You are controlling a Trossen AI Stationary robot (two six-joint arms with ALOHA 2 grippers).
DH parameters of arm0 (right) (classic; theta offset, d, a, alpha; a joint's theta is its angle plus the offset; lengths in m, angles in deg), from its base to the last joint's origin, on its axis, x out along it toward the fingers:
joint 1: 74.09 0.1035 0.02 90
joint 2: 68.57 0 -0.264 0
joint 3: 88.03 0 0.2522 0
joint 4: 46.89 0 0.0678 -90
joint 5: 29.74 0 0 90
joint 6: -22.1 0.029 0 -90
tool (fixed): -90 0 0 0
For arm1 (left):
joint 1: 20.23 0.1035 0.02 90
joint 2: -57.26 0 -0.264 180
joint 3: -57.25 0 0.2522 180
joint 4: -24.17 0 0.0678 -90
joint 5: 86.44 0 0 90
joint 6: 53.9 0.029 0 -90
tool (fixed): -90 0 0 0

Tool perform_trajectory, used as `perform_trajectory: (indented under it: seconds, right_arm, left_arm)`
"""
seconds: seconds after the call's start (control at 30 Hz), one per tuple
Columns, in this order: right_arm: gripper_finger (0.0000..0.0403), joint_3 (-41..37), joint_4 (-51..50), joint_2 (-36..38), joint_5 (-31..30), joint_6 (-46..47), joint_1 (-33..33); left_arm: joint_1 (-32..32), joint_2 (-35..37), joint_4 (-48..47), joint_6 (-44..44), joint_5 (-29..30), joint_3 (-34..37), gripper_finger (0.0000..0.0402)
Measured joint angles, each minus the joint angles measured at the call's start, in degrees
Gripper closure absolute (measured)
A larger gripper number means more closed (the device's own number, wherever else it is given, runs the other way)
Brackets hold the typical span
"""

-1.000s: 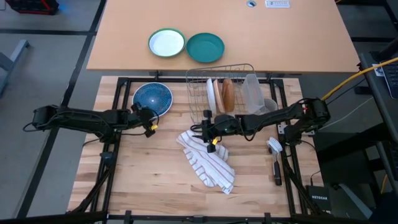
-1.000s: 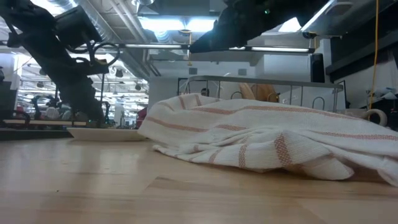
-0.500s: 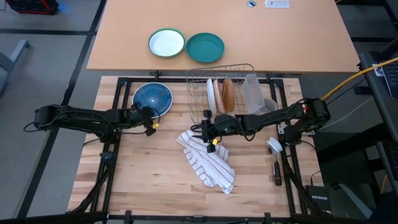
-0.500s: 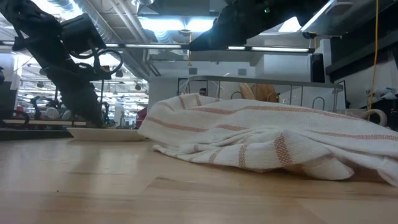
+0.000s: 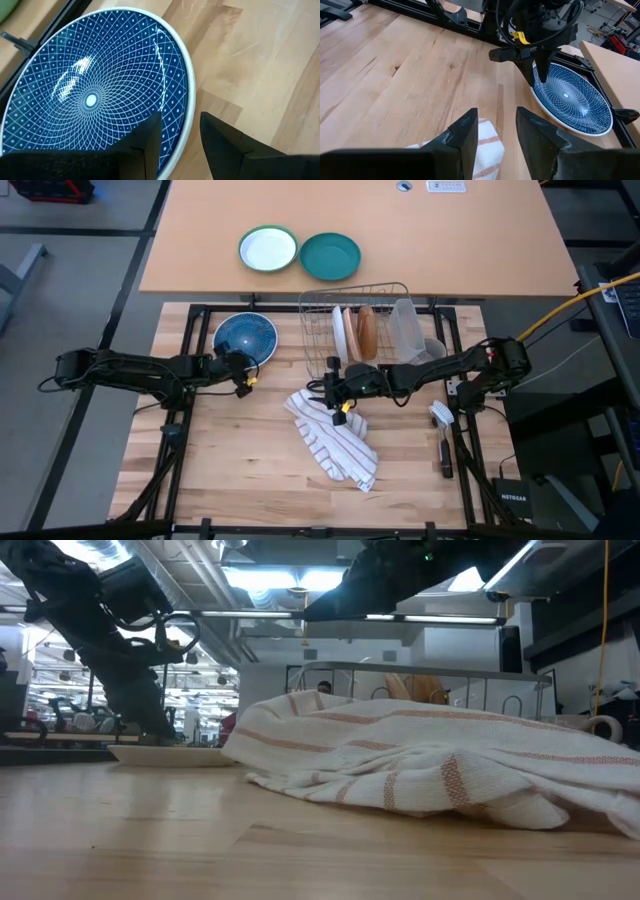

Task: Sort dishes
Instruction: Put the blue plate into the dish rack

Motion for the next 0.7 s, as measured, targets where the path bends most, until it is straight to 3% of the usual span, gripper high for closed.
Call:
perform_trajectory:
  seconds: [0.2,0.47,0.6,0.7]
  right_arm:
    - [0.0267,0.0,0.1,0.0,0.0,0.0,0.0]
    - [0.0267,0.0,0.1,0.0,0.0,0.0,0.0]
    - [0.0267,0.0,0.1,0.0,0.0,0.0,0.0]
    - [0.0267,0.0,0.1,0.0,0.0,0.0,0.0]
  left_arm:
    - [0.0,0.0,0.0,-1.5,0.0,0.0,0.0269]
    - [0.3,-1.6,1.3,-4.5,6.6,0.0,0.0200]
    - [0.4,-1.6,1.6,-3.2,6.5,0.0,0.0191]
    - [0.4,-1.6,1.6,-3.1,2.7,0.0,0.0194]
